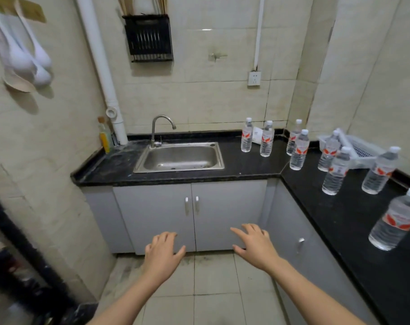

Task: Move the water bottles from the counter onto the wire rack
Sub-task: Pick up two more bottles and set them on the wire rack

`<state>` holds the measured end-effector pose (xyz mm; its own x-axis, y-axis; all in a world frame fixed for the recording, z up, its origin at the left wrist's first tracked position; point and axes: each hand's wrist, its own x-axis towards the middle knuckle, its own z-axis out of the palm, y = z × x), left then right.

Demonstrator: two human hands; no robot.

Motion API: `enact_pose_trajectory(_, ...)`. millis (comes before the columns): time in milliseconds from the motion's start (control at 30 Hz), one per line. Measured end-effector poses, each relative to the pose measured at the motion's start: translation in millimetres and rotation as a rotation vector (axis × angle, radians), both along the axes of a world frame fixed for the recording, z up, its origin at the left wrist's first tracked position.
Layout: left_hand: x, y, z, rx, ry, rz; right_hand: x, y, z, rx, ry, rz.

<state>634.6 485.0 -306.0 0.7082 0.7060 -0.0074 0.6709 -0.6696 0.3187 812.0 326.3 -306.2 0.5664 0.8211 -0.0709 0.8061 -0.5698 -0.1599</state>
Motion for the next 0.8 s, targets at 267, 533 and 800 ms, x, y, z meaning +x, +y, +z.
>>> enact_pose_trajectory(267,127,118,-12,-0.045,-0.075,-0.08,114,91,6,-0.039,-0.046,-0.087)
enact_pose_trajectory(533,292,182,2,-0.148,-0.233,-0.23,216,114,23,0.018,-0.014,-0.396)
enact_pose_trajectory(800,403,157,-30,-0.374,-0.247,-0.263,285,83,-12,0.015,0.102,-0.578)
